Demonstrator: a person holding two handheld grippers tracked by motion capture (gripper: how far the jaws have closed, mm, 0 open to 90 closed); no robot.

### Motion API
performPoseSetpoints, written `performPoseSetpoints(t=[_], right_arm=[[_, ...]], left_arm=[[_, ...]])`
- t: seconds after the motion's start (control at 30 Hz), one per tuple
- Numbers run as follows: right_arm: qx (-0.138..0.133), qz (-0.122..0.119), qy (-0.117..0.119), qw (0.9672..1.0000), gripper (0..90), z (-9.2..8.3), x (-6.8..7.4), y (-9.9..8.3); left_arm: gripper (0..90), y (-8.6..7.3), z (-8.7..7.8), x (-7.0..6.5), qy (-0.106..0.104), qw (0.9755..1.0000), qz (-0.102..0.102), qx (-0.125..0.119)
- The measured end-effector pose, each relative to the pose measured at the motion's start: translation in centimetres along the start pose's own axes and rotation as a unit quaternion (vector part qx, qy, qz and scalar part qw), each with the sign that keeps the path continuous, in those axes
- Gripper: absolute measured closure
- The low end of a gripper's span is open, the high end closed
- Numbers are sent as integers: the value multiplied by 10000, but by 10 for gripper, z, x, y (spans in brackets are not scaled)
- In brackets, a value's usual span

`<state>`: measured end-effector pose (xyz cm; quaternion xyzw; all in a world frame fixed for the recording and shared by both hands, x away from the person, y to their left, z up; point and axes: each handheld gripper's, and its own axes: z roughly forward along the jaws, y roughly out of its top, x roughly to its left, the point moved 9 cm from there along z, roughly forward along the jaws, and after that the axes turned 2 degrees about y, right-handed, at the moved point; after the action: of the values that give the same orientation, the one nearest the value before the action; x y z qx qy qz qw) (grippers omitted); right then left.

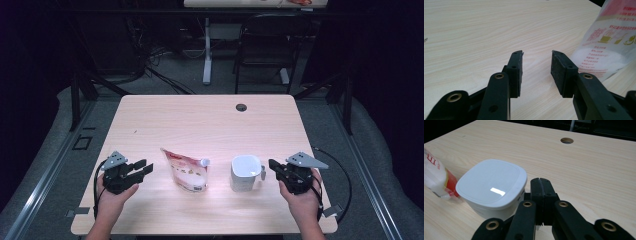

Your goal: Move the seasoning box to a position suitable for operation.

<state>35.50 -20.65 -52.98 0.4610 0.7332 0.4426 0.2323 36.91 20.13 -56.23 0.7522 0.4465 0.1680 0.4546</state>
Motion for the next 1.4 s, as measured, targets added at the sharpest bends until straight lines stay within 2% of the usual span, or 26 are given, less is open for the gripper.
performPoseSetpoints(t=[0.17, 0.33, 0.57, 0.7, 1.0, 1.4], right_arm=[[62, -87, 147, 9998, 900, 10, 12, 7], [211, -239, 160, 9994, 900, 20, 19, 7], [245, -296, 141, 9992, 900, 21, 19, 6], [204, -180, 225, 9994, 900, 20, 17, 5], [169, -121, 257, 9995, 900, 20, 16, 5], [94, 189, 418, 9989, 900, 20, 13, 3]], left_arm=[[621, 0, -2, 2, 23, 10000, -26, -34], [621, 0, -2, 4, 52, 10000, -36, -58], [621, -1, -3, 7, 84, 9999, -101, -66], [621, -1, -3, 7, 87, 9999, -107, -62], [621, -2, -3, 7, 87, 9999, -101, -53], [621, -2, -3, 7, 95, 9999, -93, -50]])
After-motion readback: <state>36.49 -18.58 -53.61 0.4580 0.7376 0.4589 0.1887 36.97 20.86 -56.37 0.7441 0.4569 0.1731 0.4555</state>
